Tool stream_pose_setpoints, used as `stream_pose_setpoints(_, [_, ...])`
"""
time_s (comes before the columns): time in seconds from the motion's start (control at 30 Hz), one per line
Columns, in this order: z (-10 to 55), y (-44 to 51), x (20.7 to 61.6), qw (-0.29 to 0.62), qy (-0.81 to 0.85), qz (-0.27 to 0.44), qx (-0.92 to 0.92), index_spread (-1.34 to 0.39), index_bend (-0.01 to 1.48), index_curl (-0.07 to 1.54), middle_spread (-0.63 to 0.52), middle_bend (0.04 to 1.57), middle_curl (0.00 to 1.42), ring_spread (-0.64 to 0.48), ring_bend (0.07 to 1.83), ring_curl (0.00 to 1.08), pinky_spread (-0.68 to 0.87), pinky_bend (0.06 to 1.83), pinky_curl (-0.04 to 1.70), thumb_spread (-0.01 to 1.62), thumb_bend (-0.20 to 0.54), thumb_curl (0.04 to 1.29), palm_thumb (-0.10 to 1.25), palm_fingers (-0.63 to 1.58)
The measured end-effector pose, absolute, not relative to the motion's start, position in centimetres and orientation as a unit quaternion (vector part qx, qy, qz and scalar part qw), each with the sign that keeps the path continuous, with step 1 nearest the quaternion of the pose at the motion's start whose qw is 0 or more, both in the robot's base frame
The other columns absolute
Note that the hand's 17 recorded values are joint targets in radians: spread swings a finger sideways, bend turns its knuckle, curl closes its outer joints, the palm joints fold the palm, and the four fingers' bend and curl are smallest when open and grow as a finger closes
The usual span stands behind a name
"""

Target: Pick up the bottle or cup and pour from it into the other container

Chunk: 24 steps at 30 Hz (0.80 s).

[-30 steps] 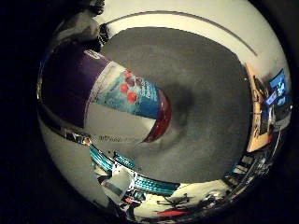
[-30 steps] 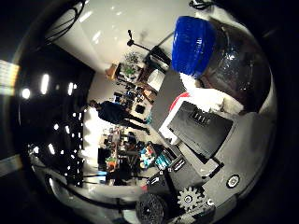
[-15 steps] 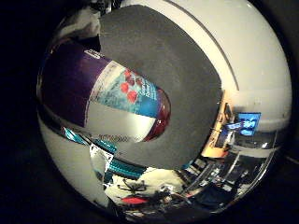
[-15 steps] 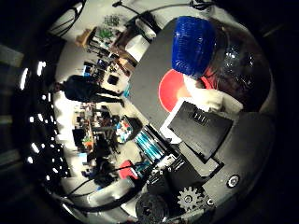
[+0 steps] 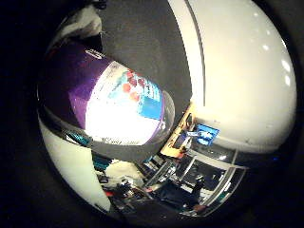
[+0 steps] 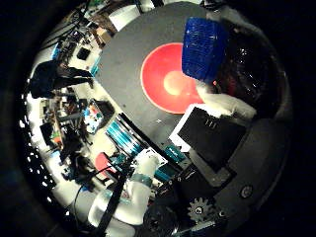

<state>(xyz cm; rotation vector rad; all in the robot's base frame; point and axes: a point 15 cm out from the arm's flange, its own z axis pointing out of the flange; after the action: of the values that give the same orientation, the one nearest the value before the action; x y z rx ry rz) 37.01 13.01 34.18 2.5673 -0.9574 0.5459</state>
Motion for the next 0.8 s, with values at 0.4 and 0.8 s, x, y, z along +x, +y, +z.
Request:
stream_pose_setpoints(0.4, [32.1, 16.2, 37.5, 0.252, -0.294, 0.249, 0.888, -0.19, 1.16, 0.82, -0.1, 1.37, 0.69, -0.17, 1.46, 0.62, -0.24, 1.26, 0.89, 0.29, -0.019, 0.98, 1.12, 1.16])
stream_pose_setpoints(0.8, [31.9, 16.7, 37.7, 0.279, -0.28, 0.269, 0.878, -0.19, 1.15, 0.83, -0.1, 1.37, 0.69, -0.17, 1.46, 0.62, -0.24, 1.24, 0.89, 0.3, -0.02, 0.98, 1.11, 1.16])
